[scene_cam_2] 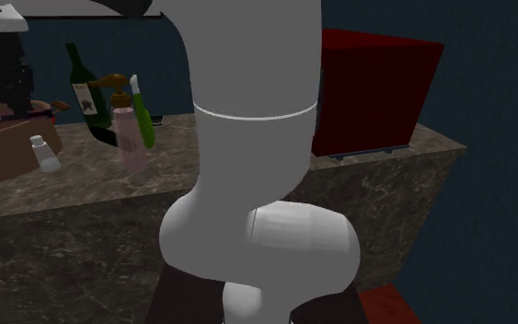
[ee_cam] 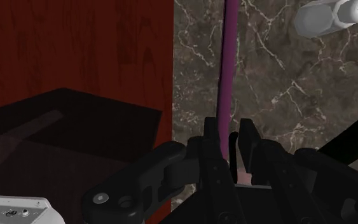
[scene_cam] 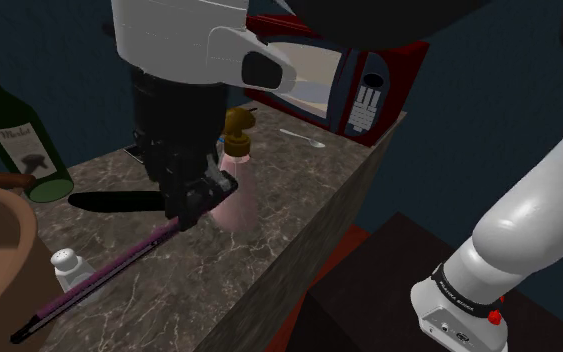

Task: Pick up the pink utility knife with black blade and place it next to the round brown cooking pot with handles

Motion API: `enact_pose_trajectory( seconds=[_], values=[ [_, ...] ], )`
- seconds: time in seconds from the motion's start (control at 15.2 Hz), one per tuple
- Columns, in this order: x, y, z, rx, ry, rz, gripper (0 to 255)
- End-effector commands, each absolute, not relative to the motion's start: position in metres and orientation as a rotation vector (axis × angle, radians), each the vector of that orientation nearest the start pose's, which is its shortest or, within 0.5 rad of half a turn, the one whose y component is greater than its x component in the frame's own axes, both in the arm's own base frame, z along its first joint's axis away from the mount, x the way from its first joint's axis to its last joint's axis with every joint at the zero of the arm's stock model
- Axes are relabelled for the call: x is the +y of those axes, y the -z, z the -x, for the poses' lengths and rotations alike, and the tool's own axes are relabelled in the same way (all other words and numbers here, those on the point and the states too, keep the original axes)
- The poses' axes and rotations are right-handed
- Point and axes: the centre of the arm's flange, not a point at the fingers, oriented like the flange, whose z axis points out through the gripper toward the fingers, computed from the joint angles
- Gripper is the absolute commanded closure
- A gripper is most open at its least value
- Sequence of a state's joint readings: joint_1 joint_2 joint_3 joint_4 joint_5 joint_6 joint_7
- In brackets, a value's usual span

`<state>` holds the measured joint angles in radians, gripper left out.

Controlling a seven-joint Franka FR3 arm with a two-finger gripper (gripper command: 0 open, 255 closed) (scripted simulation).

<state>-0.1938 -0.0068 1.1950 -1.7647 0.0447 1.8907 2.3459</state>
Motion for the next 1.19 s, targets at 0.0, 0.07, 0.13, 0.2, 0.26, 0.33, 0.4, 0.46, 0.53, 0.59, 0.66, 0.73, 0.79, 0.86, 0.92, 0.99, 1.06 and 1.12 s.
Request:
enact_pose_trajectory(
  seconds=[0.0,0.07,0.13,0.2,0.26,0.33,0.4,0.46,0.53,0.59,0.66,0.73,0.79,0.86,0.92,0.99,1.06,1.12],
  values=[
    [0.512,-0.564,-0.301,1.898,-0.068,2.336,255],
    [0.525,-0.564,-0.298,1.898,-0.068,2.336,255],
    [0.537,-0.564,-0.295,1.898,-0.068,2.336,255],
    [0.55,-0.564,-0.291,1.898,-0.068,2.336,255],
    [0.563,-0.564,-0.288,1.898,-0.068,2.336,255],
    [0.578,-0.564,-0.284,1.898,-0.068,2.336,255],
    [0.578,-0.559,-0.284,1.898,-0.068,2.336,255],
    [0.578,-0.554,-0.284,1.898,-0.068,2.336,255],
    [0.578,-0.548,-0.284,1.898,-0.068,2.336,255],
    [0.578,-0.543,-0.284,1.898,-0.068,2.336,255],
    [0.578,-0.538,-0.284,1.898,-0.068,2.336,255],
    [0.578,-0.532,-0.284,1.898,-0.068,2.336,255],
    [0.578,-0.527,-0.284,1.898,-0.068,2.336,255],
    [0.578,-0.522,-0.284,1.898,-0.068,2.336,255],
    [0.578,-0.517,-0.284,1.898,-0.068,2.336,255],
    [0.578,-0.511,-0.284,1.898,-0.068,2.336,255],
    [0.578,-0.506,-0.284,1.898,-0.068,2.336,255],
    [0.578,-0.501,-0.284,1.898,-0.068,2.336,255]
  ],
)
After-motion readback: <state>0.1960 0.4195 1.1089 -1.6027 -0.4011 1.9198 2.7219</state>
